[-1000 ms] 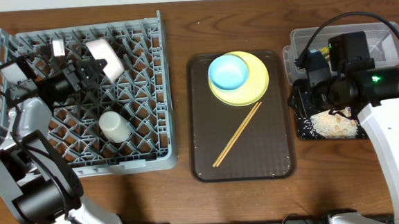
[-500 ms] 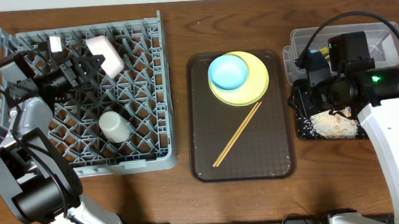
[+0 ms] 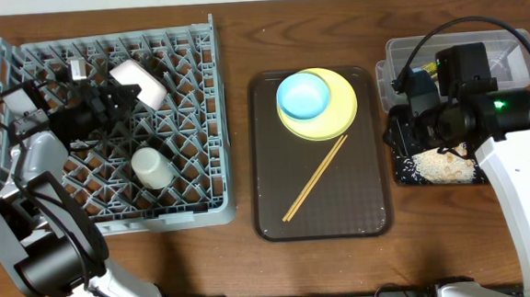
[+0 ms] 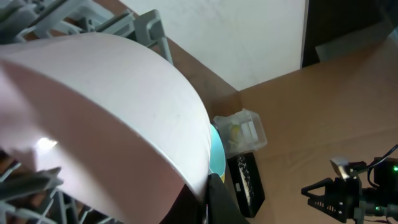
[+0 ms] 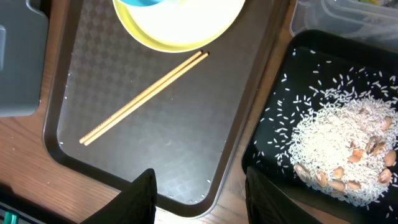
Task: Sort waste into correct bins and load items into the dishwasher rack
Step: 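Carry the white bowl with the left gripper into the rack's back row, then open the left gripper to release the bowl in the rack, then reach the left gripper to the light-blue bowl and grasp its rim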
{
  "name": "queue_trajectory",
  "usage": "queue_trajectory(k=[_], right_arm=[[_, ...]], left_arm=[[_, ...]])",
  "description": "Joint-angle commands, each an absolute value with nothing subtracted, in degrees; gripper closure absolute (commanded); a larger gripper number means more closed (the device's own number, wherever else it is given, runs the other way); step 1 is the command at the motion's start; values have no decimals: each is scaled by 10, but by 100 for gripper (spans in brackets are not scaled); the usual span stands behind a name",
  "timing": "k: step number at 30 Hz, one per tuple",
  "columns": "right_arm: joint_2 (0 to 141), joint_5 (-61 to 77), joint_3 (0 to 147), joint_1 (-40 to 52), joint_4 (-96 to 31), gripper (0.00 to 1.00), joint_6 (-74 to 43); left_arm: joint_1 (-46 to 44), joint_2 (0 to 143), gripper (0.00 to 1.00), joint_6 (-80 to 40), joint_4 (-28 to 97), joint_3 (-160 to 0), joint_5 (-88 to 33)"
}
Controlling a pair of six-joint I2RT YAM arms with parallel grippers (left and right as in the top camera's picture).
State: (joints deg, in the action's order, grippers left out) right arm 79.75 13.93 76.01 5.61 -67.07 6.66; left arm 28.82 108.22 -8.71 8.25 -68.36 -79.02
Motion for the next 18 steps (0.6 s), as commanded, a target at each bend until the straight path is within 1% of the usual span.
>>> queue_trajectory(k=[1,2,3,4,5,6,7,9,10,12,15,18], right_arm=[[796,135,760,60,-674,56,63],[796,135,760,60,-674,56,63],[796,135,760,60,-674,56,63],[796,135,760,60,-673,55,63],[796,135,760,60,-672,55,63],[796,135,760,60,-672,55,63],[796,135,760,60,-672,55,63],[796,135,760,60,-672,55,63],[796,135,760,60,-672,55,63],[796,135,760,60,-672,55,63],[796,135,760,60,-670,55,63],[796,135,760,60,-664,54,62]], left_arm=[[317,1082,88,-77,105,-677,-720],[325,1079,88,-77,120,-677,-713],[331,1075,85,-77,133,-677,-703],[336,1071,67,-77,149,-677,-692],[340,1065,53,-77,168,-677,-677],[342,1058,51,-77,183,-677,-665],[343,1050,45,-72,196,-677,-654],[343,1026,25,-73,214,-677,-623],[342,1013,21,-73,221,-677,-606],[336,976,18,-73,235,-677,-566],[312,910,16,-73,262,-677,-495],[267,850,14,-73,278,-677,-421]])
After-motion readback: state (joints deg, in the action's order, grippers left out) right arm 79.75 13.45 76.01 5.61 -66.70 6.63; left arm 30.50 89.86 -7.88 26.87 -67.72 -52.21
